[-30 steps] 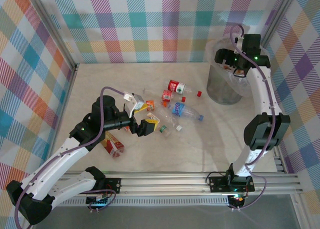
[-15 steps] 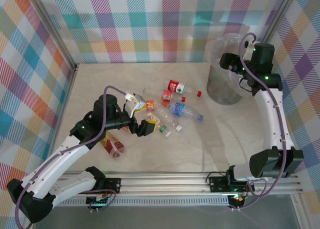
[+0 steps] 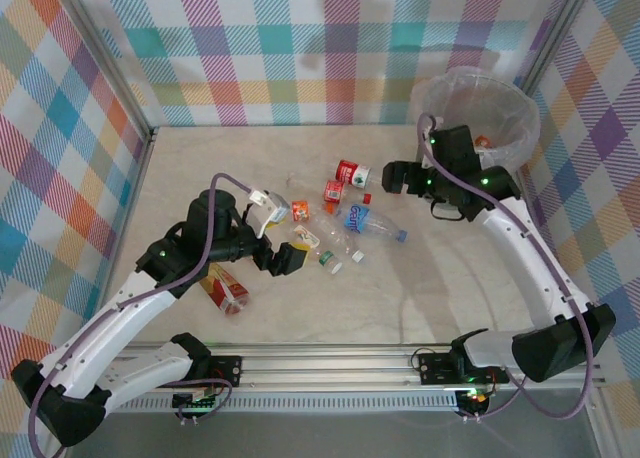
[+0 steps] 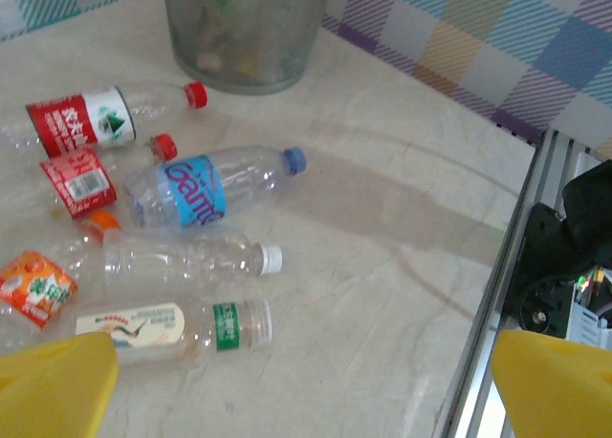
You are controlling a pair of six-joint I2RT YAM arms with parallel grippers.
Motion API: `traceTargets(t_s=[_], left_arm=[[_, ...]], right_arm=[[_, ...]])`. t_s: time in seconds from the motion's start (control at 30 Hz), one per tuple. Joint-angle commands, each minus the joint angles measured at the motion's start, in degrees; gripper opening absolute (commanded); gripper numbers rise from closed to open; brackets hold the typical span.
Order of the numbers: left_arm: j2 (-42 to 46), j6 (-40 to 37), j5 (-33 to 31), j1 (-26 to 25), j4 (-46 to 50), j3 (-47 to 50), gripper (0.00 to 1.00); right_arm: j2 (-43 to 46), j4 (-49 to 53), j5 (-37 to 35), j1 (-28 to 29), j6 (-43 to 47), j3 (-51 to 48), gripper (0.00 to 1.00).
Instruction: Put the plastic bottles in the bin
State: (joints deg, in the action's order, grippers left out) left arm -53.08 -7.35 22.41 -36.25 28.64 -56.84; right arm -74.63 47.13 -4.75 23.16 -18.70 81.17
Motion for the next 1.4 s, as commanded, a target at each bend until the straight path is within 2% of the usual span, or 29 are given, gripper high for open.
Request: traceTargets(t_s=[0.0,0.1,0.27,0.47,0.6,0.73,1.0,1.37], left_arm=[[4.1,-0.9,-2.8,-0.7,7.8,-1.3,1.00],[7.6,-0.8,-4.5,-0.7,10.6,-0.6,1.00],[13.3,1.1,-8.2,-0.7,13.2,0.8,1.00],[16.6,2.6,-9.6,-0.7,14.1,2.7,1.00],[17.3,2.6,-8.6,-0.7,12.2,4.7,1.00],[18.5,3.2,-8.7,-0.8,10.1,7.1,1.00],[18.7,3.7,-8.9,-0.7,8.6,9.0,1.00],[18.5,3.7,-8.6,-0.7,8.0,9.9,1.00]], right_arm=[[0.2,-3.6,4.8,7.4,-0.3,-3.4,1.00],[-1.9,-6.8,5.3,13.1,1.8,-5.2,1.00],[-7.8,-9.1,10.9,16.7,1.3,-5.9,1.00],[-14.9,-9.8,9.6,22.0,3.4,-4.7,0.99],[-20.3,-8.3,6.1,24.4,4.3,-2.1,0.90],[-24.9,-7.5,3.2,26.5,5.2,-0.1,0.76],[-32.8,-7.3,-1.8,27.9,6.1,3.4,0.74],[-39.5,-6.9,-2.9,27.9,7.2,7.6,0.72]])
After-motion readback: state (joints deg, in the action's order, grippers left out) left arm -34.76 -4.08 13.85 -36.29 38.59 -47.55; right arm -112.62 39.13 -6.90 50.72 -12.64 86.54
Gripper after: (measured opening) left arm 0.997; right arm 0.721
